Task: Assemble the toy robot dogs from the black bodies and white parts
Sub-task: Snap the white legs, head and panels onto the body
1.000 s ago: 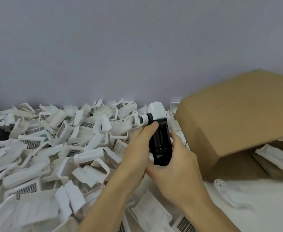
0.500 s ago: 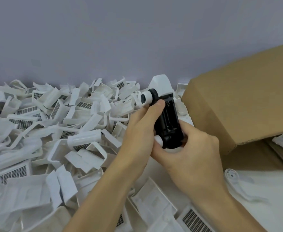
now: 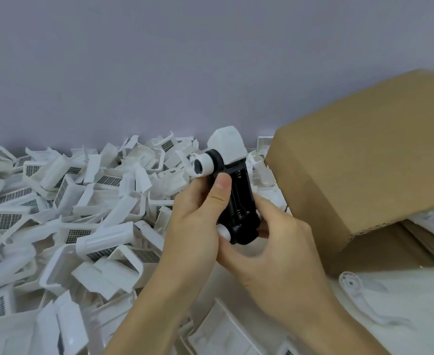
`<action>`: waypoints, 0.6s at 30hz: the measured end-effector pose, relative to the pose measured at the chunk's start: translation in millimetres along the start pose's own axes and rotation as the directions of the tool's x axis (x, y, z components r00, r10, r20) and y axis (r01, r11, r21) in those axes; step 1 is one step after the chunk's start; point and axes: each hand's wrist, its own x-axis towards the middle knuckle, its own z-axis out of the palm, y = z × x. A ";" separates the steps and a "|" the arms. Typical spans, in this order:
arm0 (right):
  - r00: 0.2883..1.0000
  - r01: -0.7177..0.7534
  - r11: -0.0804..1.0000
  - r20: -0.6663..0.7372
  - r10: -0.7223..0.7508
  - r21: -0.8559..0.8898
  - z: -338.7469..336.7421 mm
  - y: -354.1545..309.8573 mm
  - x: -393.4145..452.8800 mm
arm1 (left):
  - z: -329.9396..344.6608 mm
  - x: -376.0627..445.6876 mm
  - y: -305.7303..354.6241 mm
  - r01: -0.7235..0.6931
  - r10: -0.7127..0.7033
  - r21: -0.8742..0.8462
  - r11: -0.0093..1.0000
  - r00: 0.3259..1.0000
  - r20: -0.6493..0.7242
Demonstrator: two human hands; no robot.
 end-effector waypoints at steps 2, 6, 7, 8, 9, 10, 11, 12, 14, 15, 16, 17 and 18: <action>0.997 0.020 0.998 0.069 -0.025 0.059 -2.2 0.0 2.0 | 0.9 -0.8 1.0 -0.014 0.015 0.013 1.000 1.000 -0.016; 0.998 0.051 0.959 0.015 -0.058 0.280 -9.9 3.1 4.4 | 2.1 -2.1 -0.6 -0.066 0.064 0.131 0.989 0.998 0.025; 0.998 0.060 0.946 -0.026 -0.055 0.318 -11.3 3.9 5.2 | 2.7 -2.6 -1.8 -0.089 0.080 0.159 0.983 0.995 0.062; 0.998 0.061 0.933 -0.053 -0.045 0.355 -12.6 5.2 6.1 | 3.1 -3.6 -2.7 -0.112 0.093 0.180 0.977 0.990 0.109; 0.997 0.059 0.922 -0.070 -0.035 0.383 -12.9 6.3 7.1 | 3.0 -4.1 -4.1 -0.133 0.100 0.212 0.968 0.982 0.159; 0.995 0.053 0.918 -0.093 -0.018 0.392 -12.5 6.7 8.5 | 3.4 -4.9 -4.8 -0.155 0.102 0.255 0.954 0.972 0.210; 0.992 0.042 0.921 -0.128 0.009 0.388 -11.8 5.9 9.5 | 3.6 -5.4 -5.9 -0.185 0.106 0.300 0.936 0.959 0.263; 0.985 0.032 0.925 -0.170 0.036 0.379 -11.3 4.7 10.7 | 4.1 -5.6 -6.4 -0.217 0.107 0.340 0.915 0.944 0.313; 0.967 0.031 0.933 -0.247 0.062 0.358 -11.8 3.5 12.1 | 5.3 -6.2 -6.9 -0.277 0.122 0.401 0.873 0.921 0.371; 0.959 0.037 0.938 -0.278 0.064 0.345 -12.3 3.4 12.1 | 5.9 -7.0 -6.4 -0.294 0.131 0.417 0.860 0.917 0.377; 0.950 0.044 0.942 -0.306 0.063 0.332 -13.0 3.9 12.0 | 6.2 -7.2 -5.7 -0.302 0.139 0.420 0.856 0.916 0.376; 0.942 0.047 0.946 -0.329 0.065 0.322 -13.5 3.9 12.2 | 6.5 -7.7 -4.9 -0.316 0.156 0.415 0.853 0.913 0.376; 0.936 0.047 0.948 -0.346 0.068 0.315 -13.8 3.4 12.3 | 6.6 -8.5 -3.8 -0.338 0.178 0.411 0.846 0.908 0.379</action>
